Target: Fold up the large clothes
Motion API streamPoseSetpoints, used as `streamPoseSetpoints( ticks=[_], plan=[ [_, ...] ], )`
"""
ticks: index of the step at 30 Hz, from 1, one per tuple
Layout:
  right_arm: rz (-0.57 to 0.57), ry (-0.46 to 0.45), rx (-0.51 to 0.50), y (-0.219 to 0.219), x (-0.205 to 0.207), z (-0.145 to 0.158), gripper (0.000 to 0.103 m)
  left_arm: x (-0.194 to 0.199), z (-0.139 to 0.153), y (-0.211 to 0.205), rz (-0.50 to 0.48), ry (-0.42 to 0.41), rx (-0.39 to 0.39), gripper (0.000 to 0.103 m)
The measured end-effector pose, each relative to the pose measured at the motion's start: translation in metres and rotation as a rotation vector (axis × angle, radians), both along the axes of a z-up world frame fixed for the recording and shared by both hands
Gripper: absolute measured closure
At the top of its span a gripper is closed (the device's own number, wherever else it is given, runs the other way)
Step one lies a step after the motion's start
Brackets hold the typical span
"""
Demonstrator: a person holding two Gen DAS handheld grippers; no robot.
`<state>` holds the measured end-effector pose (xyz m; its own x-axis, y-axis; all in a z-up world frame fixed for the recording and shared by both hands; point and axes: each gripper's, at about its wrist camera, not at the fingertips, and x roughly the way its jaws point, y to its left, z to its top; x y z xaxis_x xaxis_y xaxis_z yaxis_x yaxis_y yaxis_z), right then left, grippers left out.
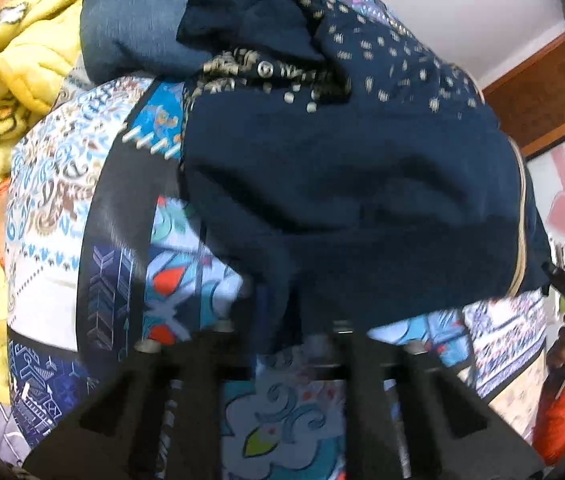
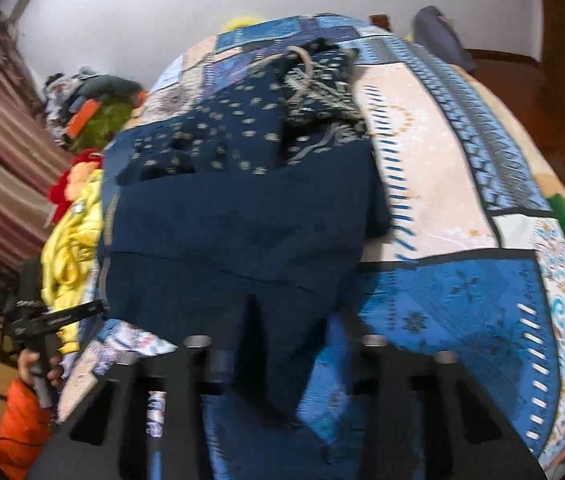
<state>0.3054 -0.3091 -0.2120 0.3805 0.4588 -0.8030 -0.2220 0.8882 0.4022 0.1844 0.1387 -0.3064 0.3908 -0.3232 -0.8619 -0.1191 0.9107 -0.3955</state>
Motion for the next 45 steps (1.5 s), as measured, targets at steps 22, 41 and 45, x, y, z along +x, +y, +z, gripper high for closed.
streamPoseSetpoints(
  ticks=[22,41,45],
  plan=[
    [0.026,-0.331,-0.031,0.033,0.092,0.116,0.096,0.077,0.178,0.007,0.041,-0.475,0.17,0.1],
    [-0.126,-0.065,-0.02,0.044,0.288,0.008,0.096,0.249,0.039,0.064,0.22,-0.188,0.263,0.099],
    [-0.123,-0.09,0.03,0.033,0.291,0.021,0.096,0.253,0.043,0.056,0.187,-0.189,0.351,0.098]
  ],
)
